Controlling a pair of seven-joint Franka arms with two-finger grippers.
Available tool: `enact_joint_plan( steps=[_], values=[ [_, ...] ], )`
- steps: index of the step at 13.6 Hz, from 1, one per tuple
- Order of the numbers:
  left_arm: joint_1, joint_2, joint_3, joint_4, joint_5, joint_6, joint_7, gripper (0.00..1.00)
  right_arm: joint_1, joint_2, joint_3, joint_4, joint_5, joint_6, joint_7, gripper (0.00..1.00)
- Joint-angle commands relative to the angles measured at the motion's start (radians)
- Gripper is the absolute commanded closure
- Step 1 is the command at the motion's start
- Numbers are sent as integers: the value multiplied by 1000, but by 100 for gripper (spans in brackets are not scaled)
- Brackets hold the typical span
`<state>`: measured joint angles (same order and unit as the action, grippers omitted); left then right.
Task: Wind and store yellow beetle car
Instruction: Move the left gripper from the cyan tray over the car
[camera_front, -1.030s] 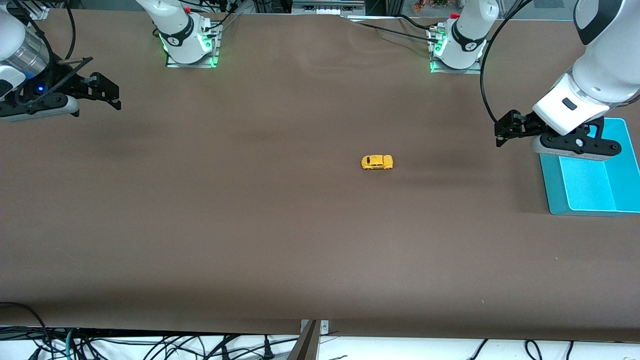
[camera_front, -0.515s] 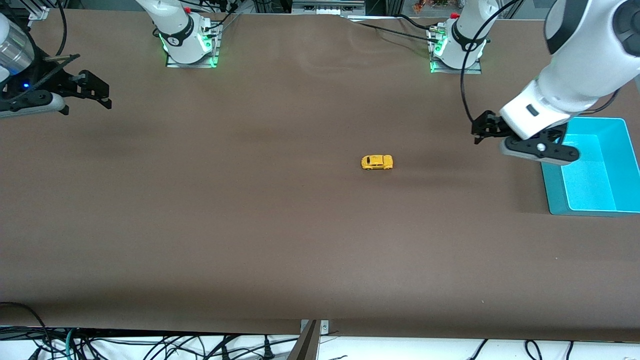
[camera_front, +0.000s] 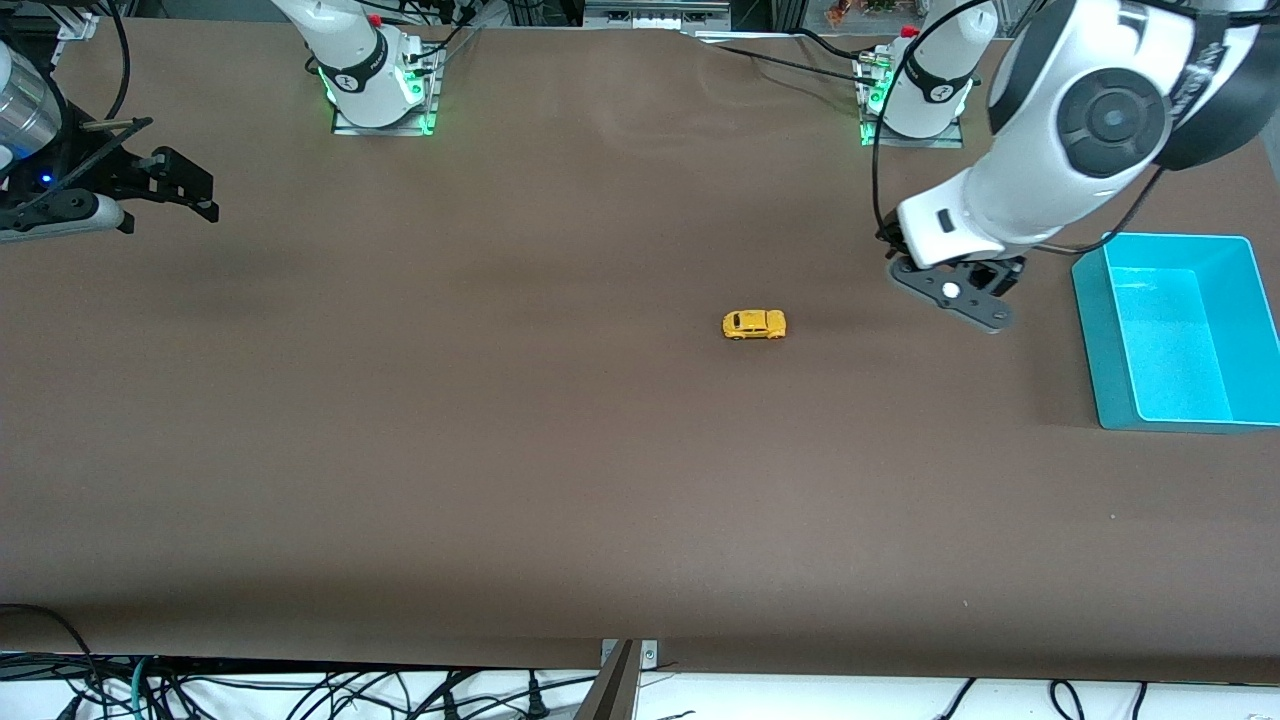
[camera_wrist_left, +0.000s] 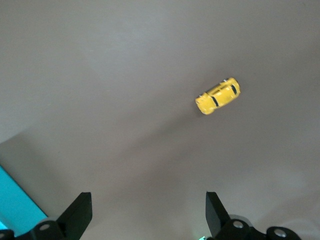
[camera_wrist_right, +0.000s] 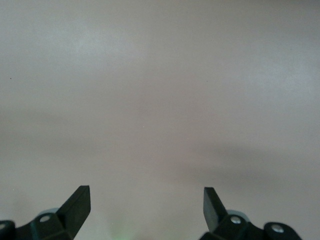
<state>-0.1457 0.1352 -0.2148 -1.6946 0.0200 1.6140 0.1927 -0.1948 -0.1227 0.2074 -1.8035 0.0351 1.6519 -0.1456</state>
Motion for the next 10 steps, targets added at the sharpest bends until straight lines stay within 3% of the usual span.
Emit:
enact_joint_plan(
  steps=[1, 4, 6, 10],
  values=[
    [0, 17, -46, -39, 12, 9, 124, 0, -5, 11, 1, 32, -9, -23, 14, 0],
    [0, 73, -93, -43, 14, 59, 281, 0, -6, 15, -8, 32, -9, -21, 15, 0],
    [-6, 141, -109, -52, 27, 160, 466, 0, -6, 17, -14, 32, -8, -20, 15, 0],
    [-26, 184, -109, -161, 58, 394, 695, 0, -6, 24, -25, 35, -6, -20, 15, 0]
  ],
)
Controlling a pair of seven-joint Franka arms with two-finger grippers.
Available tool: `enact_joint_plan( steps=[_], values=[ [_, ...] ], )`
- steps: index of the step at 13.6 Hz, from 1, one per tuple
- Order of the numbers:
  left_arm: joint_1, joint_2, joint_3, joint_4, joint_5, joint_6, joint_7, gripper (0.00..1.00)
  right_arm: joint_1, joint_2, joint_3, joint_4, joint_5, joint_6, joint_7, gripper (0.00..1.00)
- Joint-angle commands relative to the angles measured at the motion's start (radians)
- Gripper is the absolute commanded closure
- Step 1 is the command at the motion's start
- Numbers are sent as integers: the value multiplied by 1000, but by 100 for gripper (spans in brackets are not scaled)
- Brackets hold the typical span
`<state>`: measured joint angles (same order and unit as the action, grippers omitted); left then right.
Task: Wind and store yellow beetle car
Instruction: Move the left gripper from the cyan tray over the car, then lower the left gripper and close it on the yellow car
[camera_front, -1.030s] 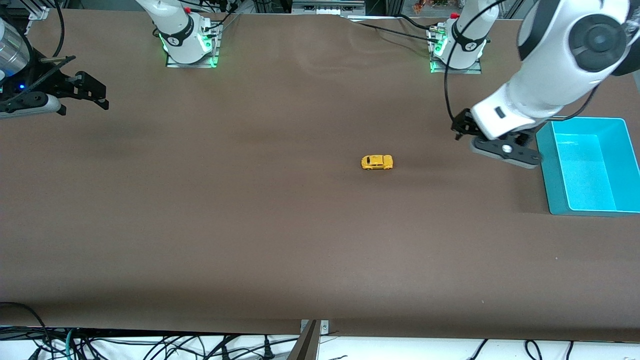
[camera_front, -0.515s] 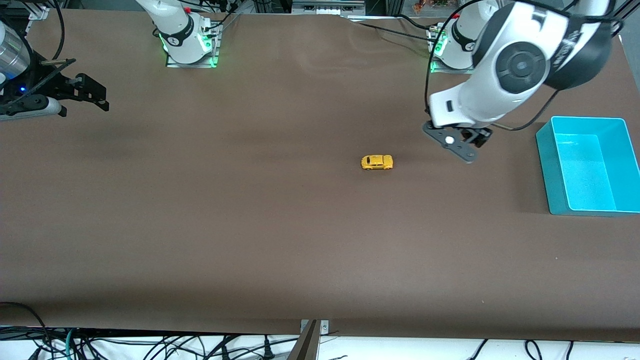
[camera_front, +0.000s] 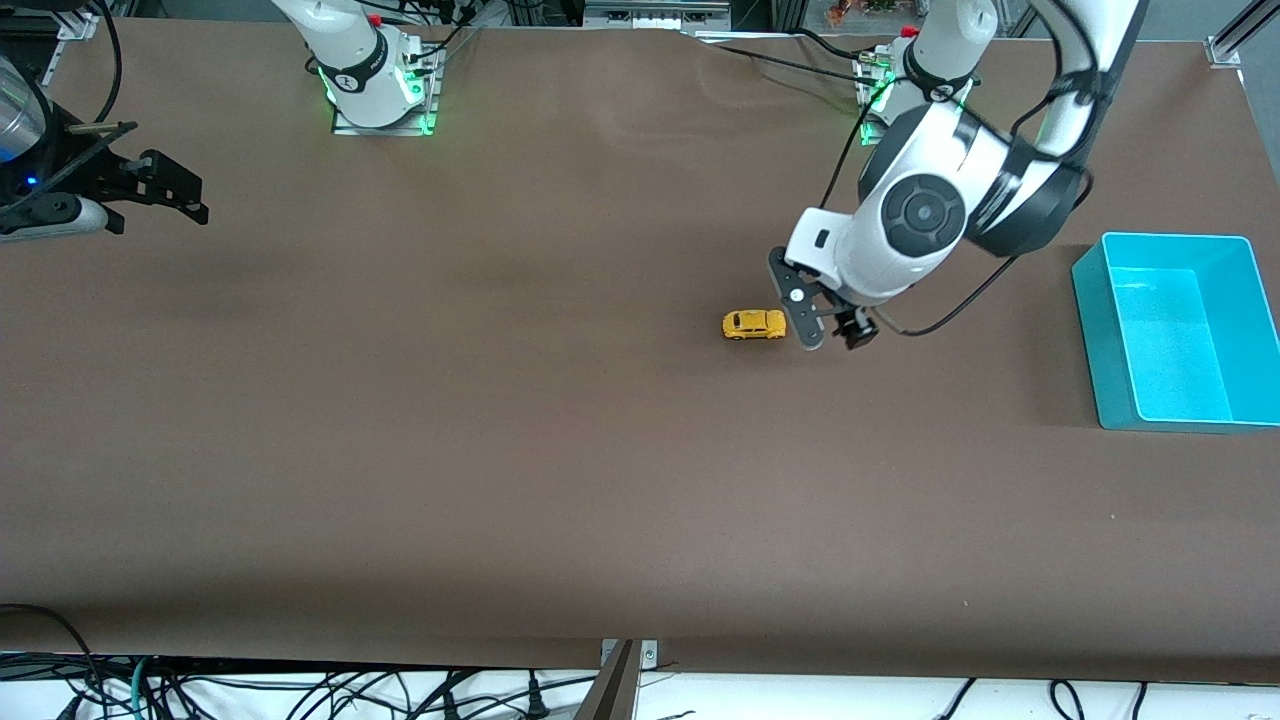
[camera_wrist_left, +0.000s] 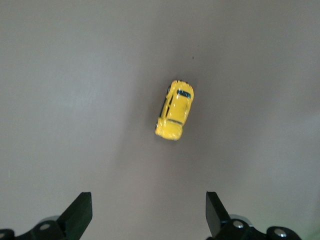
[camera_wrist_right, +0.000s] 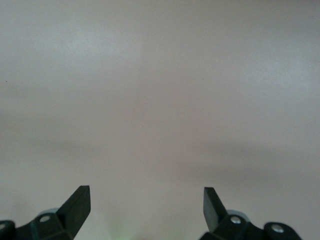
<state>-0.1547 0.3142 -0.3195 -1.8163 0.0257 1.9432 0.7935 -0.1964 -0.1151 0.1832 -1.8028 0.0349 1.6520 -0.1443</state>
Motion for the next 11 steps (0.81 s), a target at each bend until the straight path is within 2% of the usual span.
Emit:
enact_joint_plan(
  steps=[1, 6, 9, 11],
  values=[
    [-22, 11, -6, -69, 106, 121, 110, 0, -5, 17, -4, 34, -6, -20, 14, 0],
    [-7, 42, -7, -296, 128, 513, 182, 0, -5, 18, -5, 34, -6, -20, 14, 0],
    [6, 92, -6, -342, 137, 673, 233, 0, -5, 17, -7, 34, -6, -21, 14, 0],
    [12, 126, -7, -348, 157, 709, 233, 0, -5, 18, -7, 34, -6, -21, 14, 0]
  ],
)
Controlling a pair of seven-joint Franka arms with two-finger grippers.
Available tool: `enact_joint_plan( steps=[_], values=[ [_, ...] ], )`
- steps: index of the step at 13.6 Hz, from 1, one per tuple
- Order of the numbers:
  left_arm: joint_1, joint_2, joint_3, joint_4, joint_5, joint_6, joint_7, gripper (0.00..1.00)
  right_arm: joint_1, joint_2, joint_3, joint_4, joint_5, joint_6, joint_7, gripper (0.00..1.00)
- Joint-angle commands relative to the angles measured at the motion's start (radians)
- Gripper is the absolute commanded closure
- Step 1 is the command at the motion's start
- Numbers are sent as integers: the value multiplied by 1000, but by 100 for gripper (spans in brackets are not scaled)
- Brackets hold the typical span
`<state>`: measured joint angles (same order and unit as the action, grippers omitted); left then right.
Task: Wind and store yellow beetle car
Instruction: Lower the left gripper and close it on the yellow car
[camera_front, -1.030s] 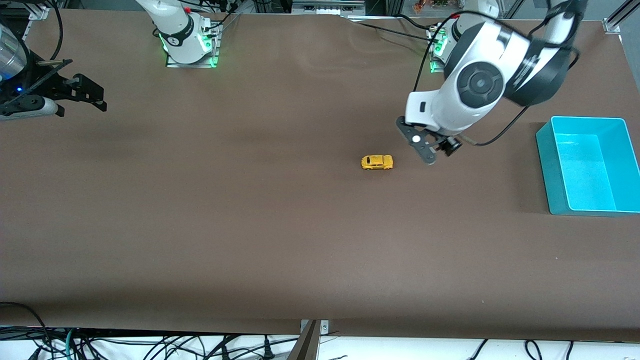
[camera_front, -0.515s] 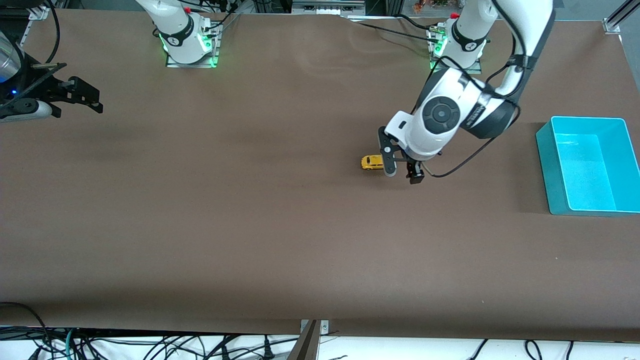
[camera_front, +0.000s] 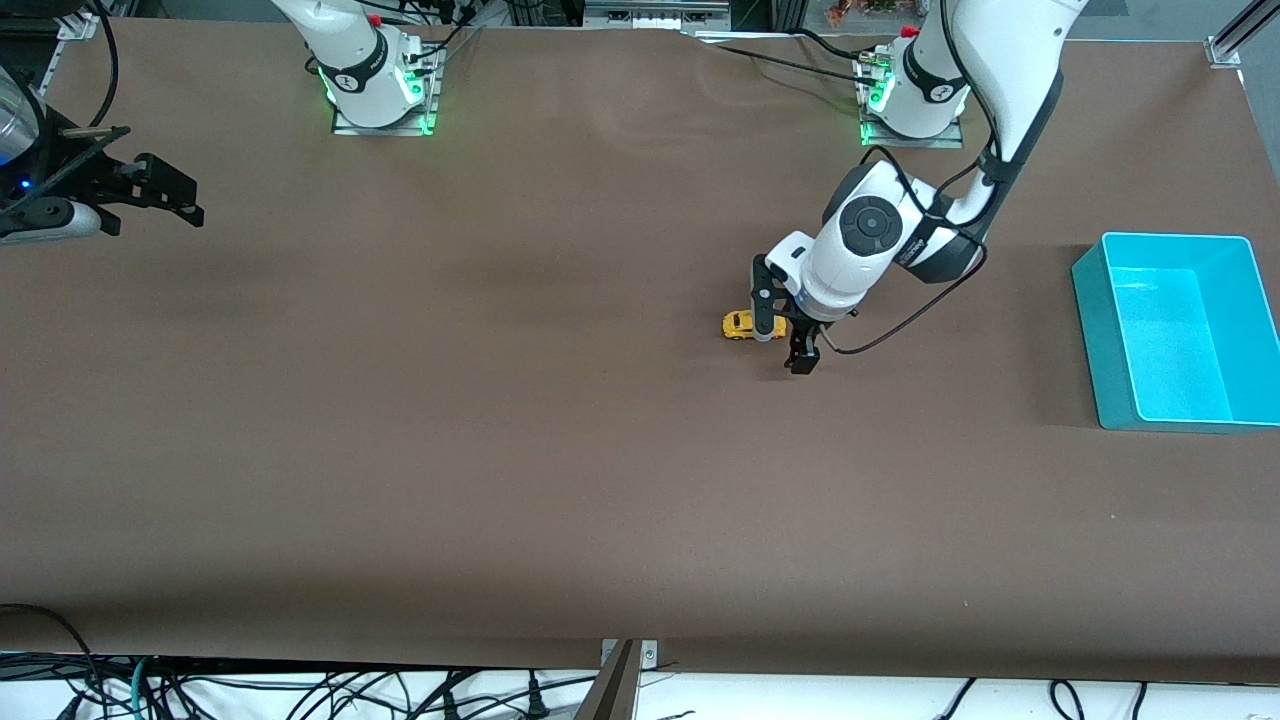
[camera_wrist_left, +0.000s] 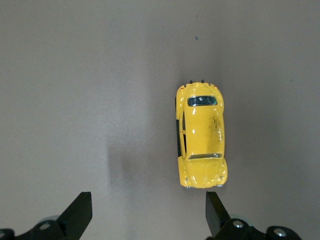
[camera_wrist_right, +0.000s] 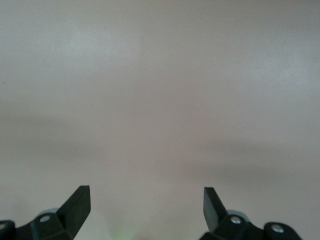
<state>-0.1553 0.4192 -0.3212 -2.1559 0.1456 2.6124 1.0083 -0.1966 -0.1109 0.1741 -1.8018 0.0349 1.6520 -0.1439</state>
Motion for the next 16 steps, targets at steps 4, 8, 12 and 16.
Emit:
enact_joint_plan(
  steps=[4, 8, 12, 16],
  values=[
    [2, 4, -10, -10, 37, 34, 16, 0, -4, 14, 2, 33, -6, -21, 12, 0],
    [2, -4, -90, -21, 20, -20, -14, 0, -4, 14, -2, 33, -6, -21, 12, 0],
    [-7, 16, -93, -19, 22, -9, -63, 0, -4, 14, -8, 33, -6, -21, 7, 0],
    [-12, 43, -93, -19, 22, -3, -83, 0, -4, 14, -10, 32, -6, -21, 6, 0]
  ],
)
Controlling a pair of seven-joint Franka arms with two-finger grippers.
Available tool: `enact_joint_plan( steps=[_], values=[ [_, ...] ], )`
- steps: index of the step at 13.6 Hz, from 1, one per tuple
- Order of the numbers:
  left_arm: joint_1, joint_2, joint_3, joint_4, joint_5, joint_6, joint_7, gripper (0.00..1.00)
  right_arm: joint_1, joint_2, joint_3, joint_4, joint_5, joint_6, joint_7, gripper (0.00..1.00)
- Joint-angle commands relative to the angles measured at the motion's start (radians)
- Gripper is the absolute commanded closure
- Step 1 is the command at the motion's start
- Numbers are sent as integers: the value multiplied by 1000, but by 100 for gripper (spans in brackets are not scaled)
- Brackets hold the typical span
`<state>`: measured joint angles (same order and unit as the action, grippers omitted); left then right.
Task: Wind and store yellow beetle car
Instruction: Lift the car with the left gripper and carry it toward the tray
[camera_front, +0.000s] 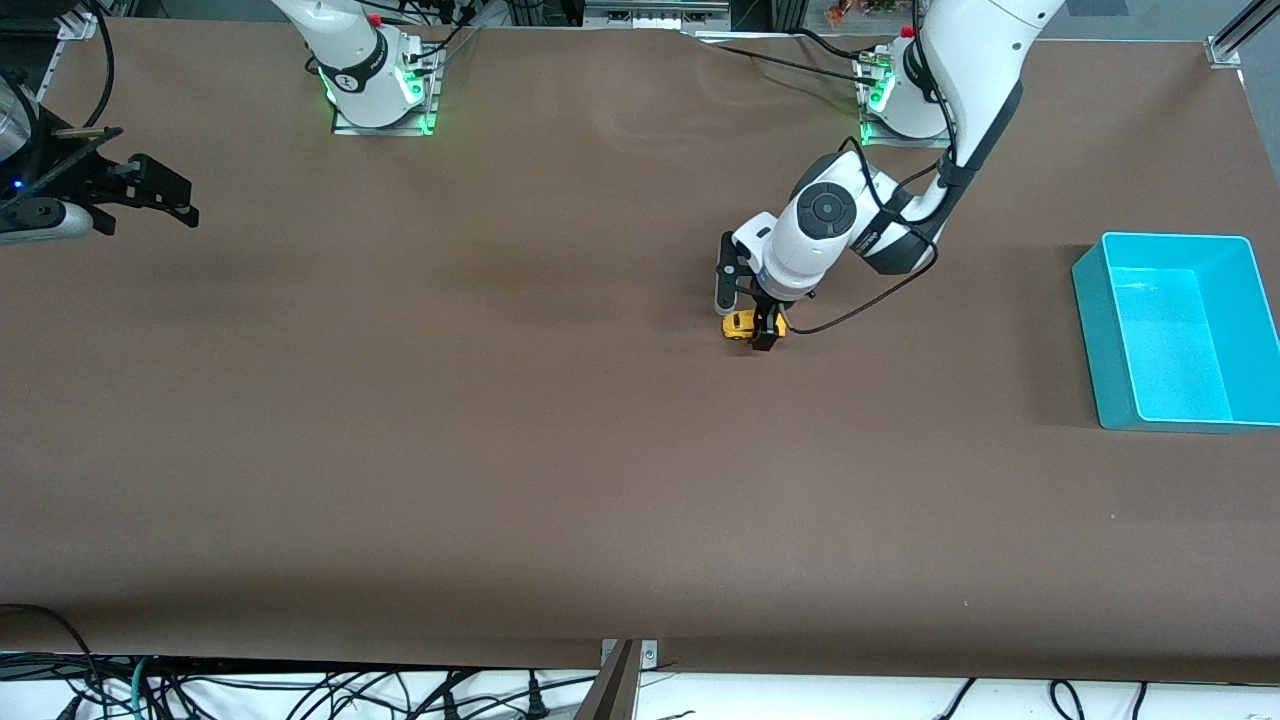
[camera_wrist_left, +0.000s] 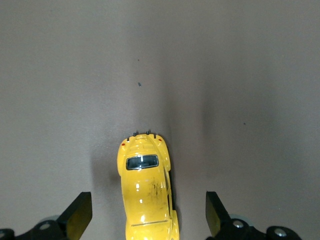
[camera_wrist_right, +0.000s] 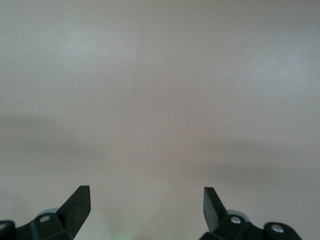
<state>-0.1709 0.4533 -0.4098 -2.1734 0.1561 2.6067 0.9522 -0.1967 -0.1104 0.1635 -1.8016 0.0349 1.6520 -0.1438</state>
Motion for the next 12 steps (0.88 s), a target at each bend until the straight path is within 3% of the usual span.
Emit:
enact_joint_plan(
  steps=[1, 4, 6, 7, 8, 9, 12],
  values=[
    [4, 18, -3, -2, 11, 3, -35, 0, -4, 14, 2, 33, -6, -21, 6, 0],
    [4, 41, -1, 0, 22, 3, -49, 2, -4, 14, 1, 31, -6, -21, 6, 0],
    [-1, 48, -1, 6, 25, 3, -49, 55, -4, 14, 1, 33, -6, -21, 6, 0],
    [-5, 50, -1, 10, 25, 3, -47, 74, -6, 14, 1, 31, -6, -21, 6, 0],
    [-2, 50, -1, 10, 25, 3, -44, 86, -6, 14, 1, 31, -6, -21, 4, 0],
    [8, 44, -1, 10, 25, 1, -35, 92, -6, 14, 1, 31, -6, -21, 4, 0],
    [27, 7, -3, 10, 25, -20, -33, 96, -6, 14, 1, 31, -6, -21, 4, 0]
  ],
)
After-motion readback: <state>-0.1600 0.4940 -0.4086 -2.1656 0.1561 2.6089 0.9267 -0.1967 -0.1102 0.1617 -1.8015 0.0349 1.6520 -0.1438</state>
